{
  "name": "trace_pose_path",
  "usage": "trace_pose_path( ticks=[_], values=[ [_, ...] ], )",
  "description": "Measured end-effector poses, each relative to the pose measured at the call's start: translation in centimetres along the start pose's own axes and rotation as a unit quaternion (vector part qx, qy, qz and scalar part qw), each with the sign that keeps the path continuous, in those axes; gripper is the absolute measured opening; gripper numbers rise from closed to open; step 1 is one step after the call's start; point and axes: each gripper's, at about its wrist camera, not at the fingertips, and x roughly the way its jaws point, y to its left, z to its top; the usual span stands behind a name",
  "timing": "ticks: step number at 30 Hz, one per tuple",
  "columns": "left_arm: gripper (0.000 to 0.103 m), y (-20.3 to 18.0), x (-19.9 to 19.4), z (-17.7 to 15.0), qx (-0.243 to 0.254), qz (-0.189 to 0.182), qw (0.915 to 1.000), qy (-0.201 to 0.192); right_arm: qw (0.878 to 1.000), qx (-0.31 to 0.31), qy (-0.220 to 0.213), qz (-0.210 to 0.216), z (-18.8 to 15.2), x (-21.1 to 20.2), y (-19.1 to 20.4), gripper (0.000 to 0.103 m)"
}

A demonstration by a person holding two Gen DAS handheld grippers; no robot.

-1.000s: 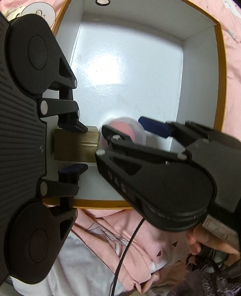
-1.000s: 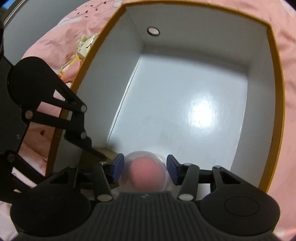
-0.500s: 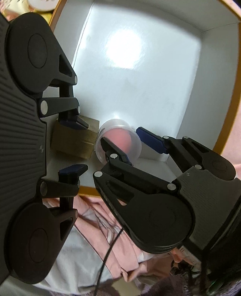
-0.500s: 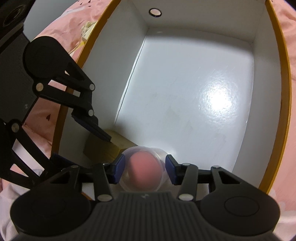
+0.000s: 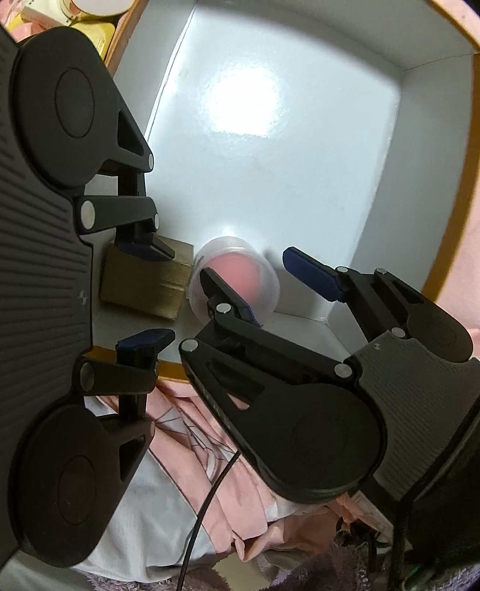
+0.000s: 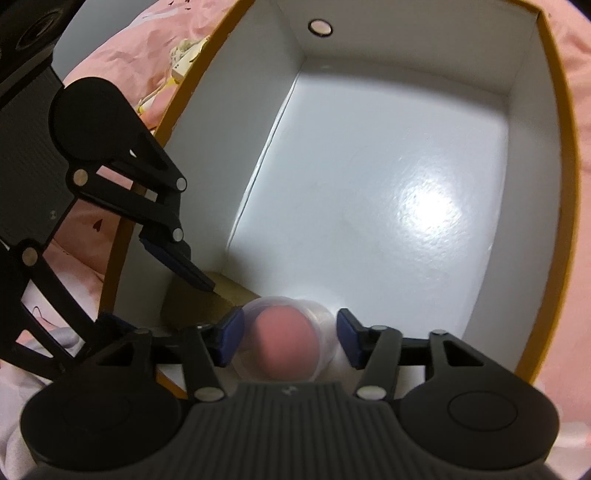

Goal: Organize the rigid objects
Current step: 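Open both tools to release the gold box and sponge case, then withdraw, then grasp the cloth-bagged white box with the left tool while the right tool grasps the gold compact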

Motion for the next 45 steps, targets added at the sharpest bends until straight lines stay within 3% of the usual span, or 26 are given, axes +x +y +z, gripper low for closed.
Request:
trace_pose_path(
  ticks=[5,9,15,18,25,29,33,40,43,45],
  values=[
    [0.048,-0.6,-2.7,-1.2,0.001,0.023,0.9987,-0.046,0.999,-0.012,-0.023,-0.026,-0.1,-1.8,0.7,0.058],
    [0.048,-2.0,-6.2,-2.7,-0.008,0.047,0.9947,-0.091,0.997,-0.027,-0.060,-0.045,0.1,-4.0,2.1,0.067],
    [0.048,-4.3,-11.9,-5.4,-0.038,0.101,0.9841,-0.141,0.988,-0.080,-0.118,-0.061,1.1,-7.1,5.5,0.067],
    [0.048,-4.5,-12.5,-7.3,-0.064,0.128,0.9766,-0.161,0.981,-0.117,-0.134,-0.071,1.9,-7.7,7.8,0.064],
    [0.051,-2.7,-14.5,-12.2,-0.110,0.194,0.9587,-0.176,0.967,-0.196,-0.143,-0.077,4.8,-6.7,12.6,0.057],
    [0.053,-1.4,-14.5,-14.5,-0.127,0.228,0.9497,-0.173,0.965,-0.214,-0.132,-0.071,6.9,-5.2,14.7,0.057],
    [0.062,0.9,-14.2,-16.4,-0.151,0.257,0.9381,-0.177,0.964,-0.224,-0.120,-0.078,9.1,-2.8,16.2,0.057],
    [0.065,5.2,-13.7,-18.1,-0.205,0.243,0.9240,-0.212,0.963,-0.225,-0.096,-0.110,12.8,0.7,17.1,0.057],
    [0.066,7.6,-13.3,-18.3,-0.248,0.224,0.9126,-0.235,0.961,-0.227,-0.088,-0.128,14.7,2.3,17.2,0.057],
    [0.066,9.7,-13.0,-18.5,-0.297,0.203,0.9002,-0.246,0.961,-0.225,-0.081,-0.136,15.8,3.2,17.1,0.057]
  ],
)
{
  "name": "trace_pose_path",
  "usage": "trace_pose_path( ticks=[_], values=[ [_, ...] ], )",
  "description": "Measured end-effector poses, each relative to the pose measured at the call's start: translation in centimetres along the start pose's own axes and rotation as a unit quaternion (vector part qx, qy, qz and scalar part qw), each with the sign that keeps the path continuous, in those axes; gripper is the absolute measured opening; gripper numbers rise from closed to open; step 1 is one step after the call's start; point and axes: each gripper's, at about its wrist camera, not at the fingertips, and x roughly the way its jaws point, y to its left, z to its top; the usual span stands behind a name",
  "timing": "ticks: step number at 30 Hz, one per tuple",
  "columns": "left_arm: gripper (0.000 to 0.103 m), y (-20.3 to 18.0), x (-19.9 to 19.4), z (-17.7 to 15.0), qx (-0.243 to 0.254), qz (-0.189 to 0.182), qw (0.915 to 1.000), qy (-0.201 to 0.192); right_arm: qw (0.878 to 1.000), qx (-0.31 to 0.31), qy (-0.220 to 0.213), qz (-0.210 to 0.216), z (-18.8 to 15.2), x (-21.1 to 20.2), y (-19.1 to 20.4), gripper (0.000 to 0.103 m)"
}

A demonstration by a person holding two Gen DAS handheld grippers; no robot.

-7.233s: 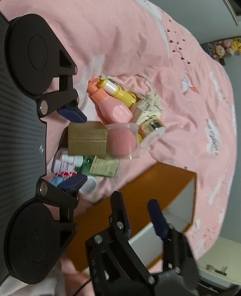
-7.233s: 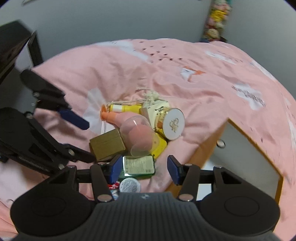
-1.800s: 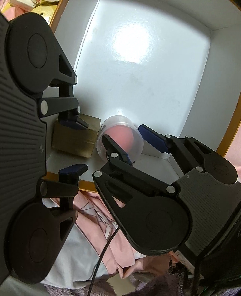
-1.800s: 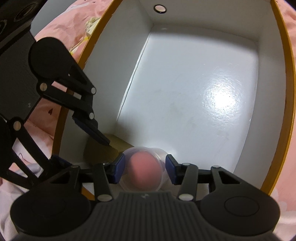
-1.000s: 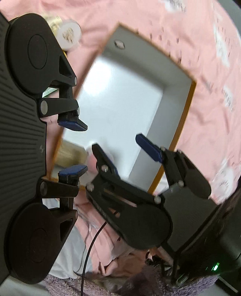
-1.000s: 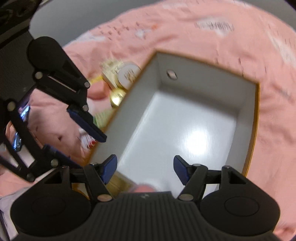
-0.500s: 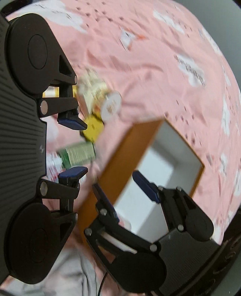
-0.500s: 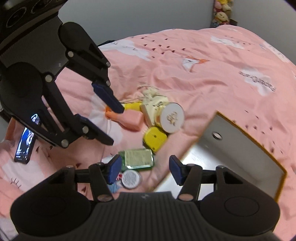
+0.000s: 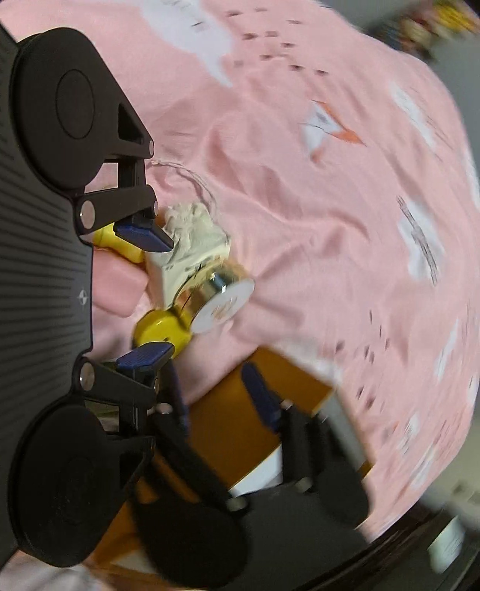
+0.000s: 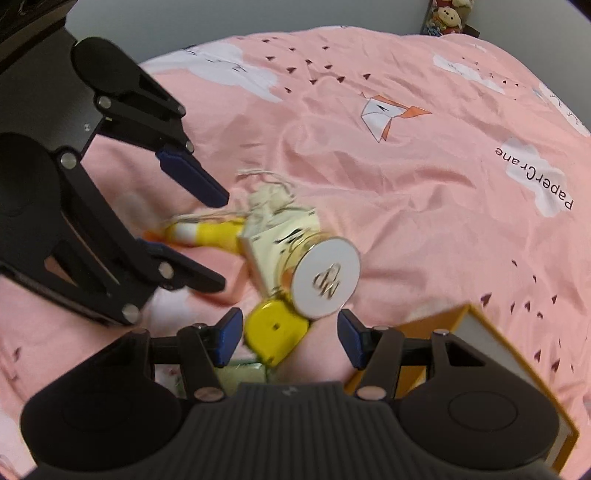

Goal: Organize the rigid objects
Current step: 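Grasp the cloth-bagged white box with the left tool while the right tool grasps the gold compact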

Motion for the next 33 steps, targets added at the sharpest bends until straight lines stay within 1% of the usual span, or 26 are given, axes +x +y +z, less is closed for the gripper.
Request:
trace_pose_path(
  ticks=[3,4,7,10,13,15,16,17,18,19,21,23,24,26,28,29,30,33],
  values=[
    [0.066,2.3,1.8,0.4,-0.069,-0.002,0.9975,0.009,1.000,-0.003,0.014,0.000,1.1,1.6,-0.8,0.057],
    [0.066,2.8,2.4,0.4,-0.082,-0.001,0.9965,0.013,1.000,-0.010,0.019,-0.004,1.4,2.1,-0.8,0.057],
    [0.066,4.0,3.5,0.3,-0.107,-0.004,0.9940,0.021,0.999,-0.037,0.032,-0.025,1.9,3.4,-0.9,0.057],
    [0.066,4.8,4.5,0.2,-0.129,-0.014,0.9912,0.028,0.998,-0.043,0.043,-0.018,2.3,4.3,-1.3,0.057],
    [0.067,5.7,5.9,0.0,-0.146,-0.028,0.9881,0.042,0.997,-0.051,0.050,-0.022,2.6,4.8,-1.5,0.057],
    [0.067,6.0,6.2,-0.1,-0.154,-0.039,0.9865,0.040,0.997,-0.057,0.054,-0.025,2.7,5.2,-1.6,0.057],
    [0.062,6.2,6.4,-0.1,-0.160,-0.044,0.9855,0.038,0.996,-0.059,0.055,-0.026,2.8,5.3,-1.6,0.057],
    [0.059,6.3,6.4,-0.1,-0.164,-0.050,0.9845,0.035,0.996,-0.060,0.057,-0.026,2.8,5.5,-1.6,0.057],
    [0.053,6.3,6.4,-0.2,-0.167,-0.055,0.9839,0.034,0.996,-0.060,0.059,-0.025,2.9,5.6,-1.6,0.057],
    [0.044,6.2,6.5,-0.2,-0.167,-0.062,0.9834,0.036,0.996,-0.061,0.061,-0.024,2.9,5.7,-1.6,0.057],
    [0.038,5.4,6.0,-0.1,-0.152,-0.066,0.9856,0.031,0.995,-0.068,0.064,-0.027,2.9,5.8,-1.6,0.057],
    [0.038,4.5,5.3,0.0,-0.132,-0.069,0.9886,0.022,0.994,-0.076,0.067,-0.034,2.8,5.8,-1.6,0.057],
    [0.038,4.3,5.3,0.1,-0.130,-0.070,0.9888,0.020,0.994,-0.079,0.071,-0.033,2.8,5.7,-1.6,0.056],
    [0.039,3.9,5.8,0.5,-0.131,-0.066,0.9888,0.028,0.993,-0.082,0.074,-0.033,2.7,5.6,-1.8,0.056],
    [0.039,3.6,7.0,0.5,-0.132,-0.066,0.9880,0.047,0.993,-0.084,0.075,-0.038,2.6,5.5,-1.8,0.056],
    [0.038,3.3,7.7,0.5,-0.131,-0.060,0.9882,0.053,0.993,-0.085,0.076,-0.039,2.5,5.4,-1.8,0.056],
    [0.036,2.9,8.2,0.3,-0.125,-0.050,0.9895,0.054,0.993,-0.084,0.076,-0.040,2.5,5.3,-1.9,0.056],
    [0.033,2.5,8.4,0.2,-0.129,-0.045,0.9894,0.048,0.993,-0.081,0.073,-0.039,2.3,5.0,-1.9,0.056]
  ],
)
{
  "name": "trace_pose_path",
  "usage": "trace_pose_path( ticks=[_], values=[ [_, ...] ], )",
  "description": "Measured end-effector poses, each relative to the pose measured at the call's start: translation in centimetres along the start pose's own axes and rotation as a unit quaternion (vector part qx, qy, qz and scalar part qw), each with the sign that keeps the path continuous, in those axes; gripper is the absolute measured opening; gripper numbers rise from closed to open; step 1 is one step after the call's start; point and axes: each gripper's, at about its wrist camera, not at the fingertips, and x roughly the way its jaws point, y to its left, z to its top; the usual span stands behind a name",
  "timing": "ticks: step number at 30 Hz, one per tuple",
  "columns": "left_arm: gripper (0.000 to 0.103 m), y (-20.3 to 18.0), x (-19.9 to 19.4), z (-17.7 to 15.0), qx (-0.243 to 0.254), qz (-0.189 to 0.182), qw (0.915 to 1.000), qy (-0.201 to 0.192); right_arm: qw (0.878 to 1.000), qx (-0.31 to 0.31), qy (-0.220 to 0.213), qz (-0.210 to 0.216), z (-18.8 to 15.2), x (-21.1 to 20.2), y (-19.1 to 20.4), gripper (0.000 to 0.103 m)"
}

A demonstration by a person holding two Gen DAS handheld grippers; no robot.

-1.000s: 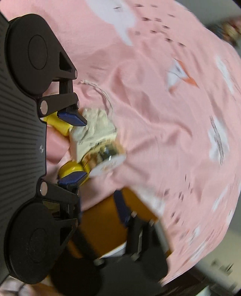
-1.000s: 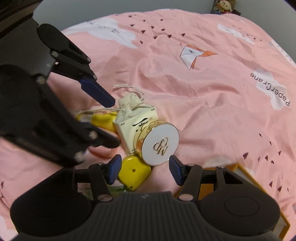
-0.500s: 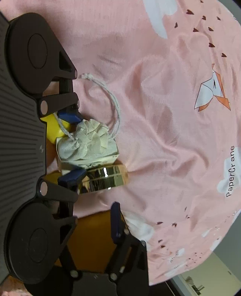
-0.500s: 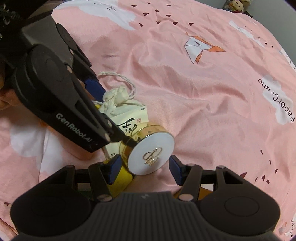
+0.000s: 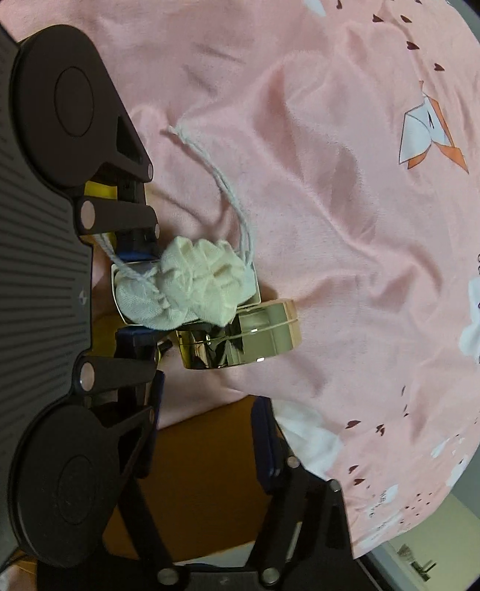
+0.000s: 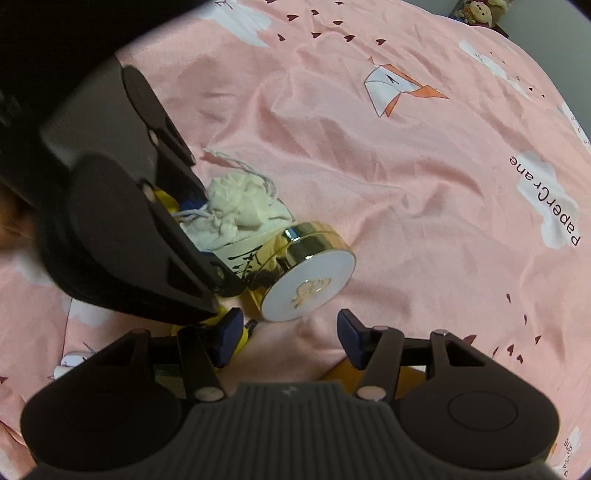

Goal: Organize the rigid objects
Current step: 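Grasp the cloth-bagged white box with the left tool while the right tool grasps the gold compact, then carry the bagged box and gold compact over the box and lower them in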

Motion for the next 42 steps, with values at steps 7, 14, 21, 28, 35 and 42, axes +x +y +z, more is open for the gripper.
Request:
trace_pose_path(
  ticks=[7,14,21,28,35,42],
  values=[
    [0.030,0.5,-3.0,0.1,0.007,-0.001,0.9998,-0.018,1.000,-0.022,-0.018,-0.013,0.1,-0.1,0.4,0.066],
    [0.030,1.4,-4.6,1.1,0.008,0.014,0.9991,-0.040,0.998,-0.066,-0.014,0.002,1.6,0.9,0.9,0.075],
    [0.030,1.5,-4.8,0.7,0.006,0.022,0.9980,-0.059,0.998,-0.044,0.012,0.035,2.9,2.6,0.4,0.075],
    [0.030,0.9,-4.7,0.4,0.009,0.026,0.9973,-0.068,0.999,0.001,0.016,0.051,2.9,3.2,-0.3,0.074],
    [0.030,-0.2,-6.4,-0.1,0.019,0.035,0.9960,-0.080,0.999,-0.012,-0.007,0.033,2.1,0.1,0.7,0.074],
    [0.030,-3.5,-9.8,-1.7,0.051,0.042,0.9931,-0.097,0.998,-0.009,-0.052,0.026,-0.7,-6.5,1.6,0.074]
  ],
)
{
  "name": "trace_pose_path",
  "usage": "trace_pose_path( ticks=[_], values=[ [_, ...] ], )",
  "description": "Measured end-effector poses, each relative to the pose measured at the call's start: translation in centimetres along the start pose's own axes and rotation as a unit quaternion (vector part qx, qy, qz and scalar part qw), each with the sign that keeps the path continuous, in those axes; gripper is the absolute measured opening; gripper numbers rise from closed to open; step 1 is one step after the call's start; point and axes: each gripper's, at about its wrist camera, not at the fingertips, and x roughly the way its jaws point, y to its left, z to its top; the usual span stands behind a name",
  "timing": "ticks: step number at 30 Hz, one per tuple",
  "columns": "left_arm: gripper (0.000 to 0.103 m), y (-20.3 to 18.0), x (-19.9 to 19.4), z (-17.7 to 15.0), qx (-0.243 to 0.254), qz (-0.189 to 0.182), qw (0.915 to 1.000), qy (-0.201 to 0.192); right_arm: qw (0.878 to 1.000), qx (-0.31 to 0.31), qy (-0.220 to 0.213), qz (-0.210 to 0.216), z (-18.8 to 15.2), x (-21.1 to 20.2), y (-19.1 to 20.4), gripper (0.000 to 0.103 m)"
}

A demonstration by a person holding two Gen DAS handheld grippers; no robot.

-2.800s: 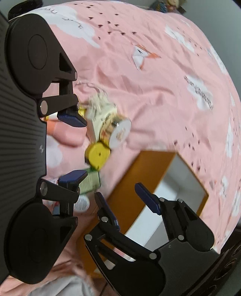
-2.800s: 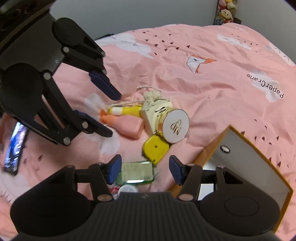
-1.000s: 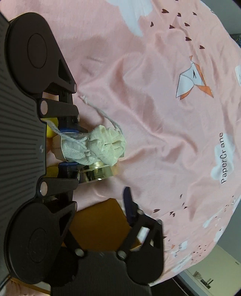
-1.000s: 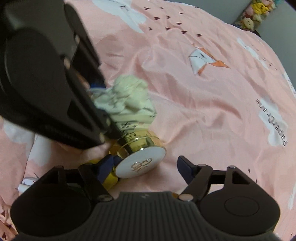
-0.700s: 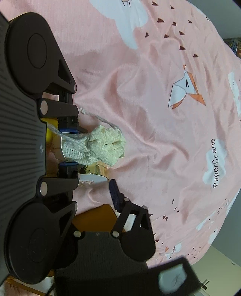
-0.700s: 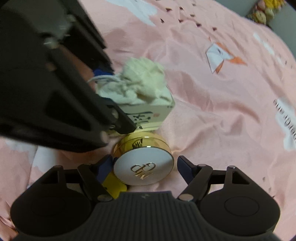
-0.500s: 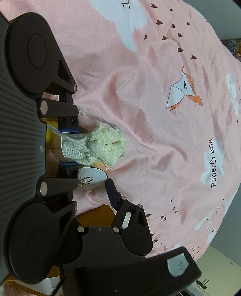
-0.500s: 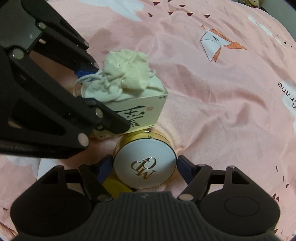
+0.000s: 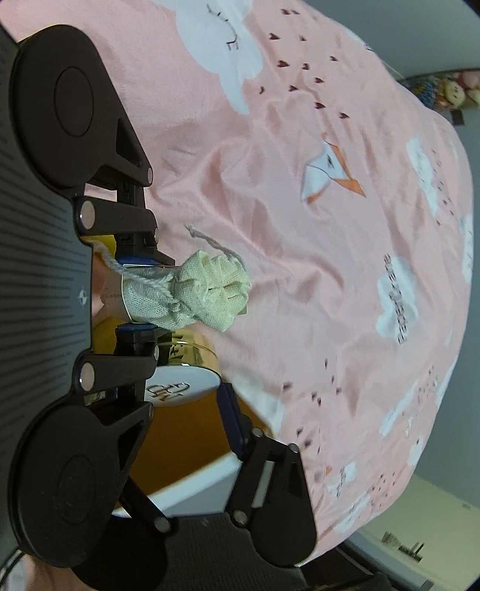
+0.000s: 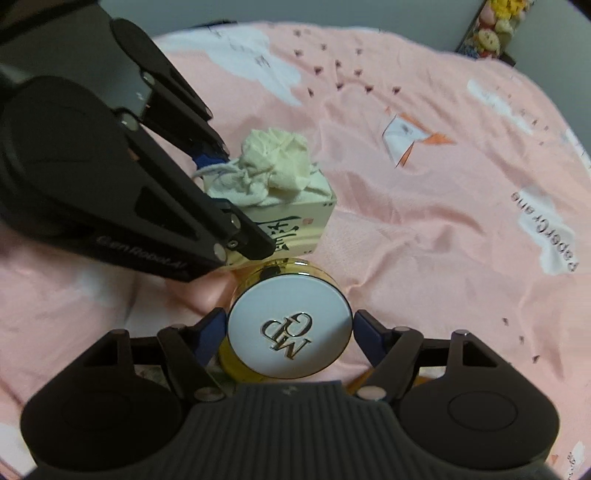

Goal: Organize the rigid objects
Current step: 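Carry the bagged box and gold compact over the box and lower them in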

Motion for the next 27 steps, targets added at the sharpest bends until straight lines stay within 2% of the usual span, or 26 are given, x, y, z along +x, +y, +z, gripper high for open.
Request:
trace_pose_path(
  ticks=[8,15,22,27],
  values=[
    [0.030,-6.9,-4.8,-0.4,0.082,-0.027,0.9961,-0.018,0.999,0.005,-0.032,-0.005,-4.2,-8.2,1.2,0.074],
    [0.030,-14.0,-5.9,0.0,0.156,-0.062,0.9857,-0.014,0.998,0.038,-0.018,-0.038,-9.7,-12.3,0.5,0.074],
    [0.031,-19.7,-2.5,0.1,0.239,-0.082,0.9672,0.029,0.993,0.099,0.008,-0.061,-15.7,-13.0,-1.4,0.074],
    [0.031,-22.2,2.3,-0.2,0.301,-0.088,0.9458,0.086,0.989,0.132,0.021,-0.057,-18.4,-11.4,-2.9,0.074]
  ],
)
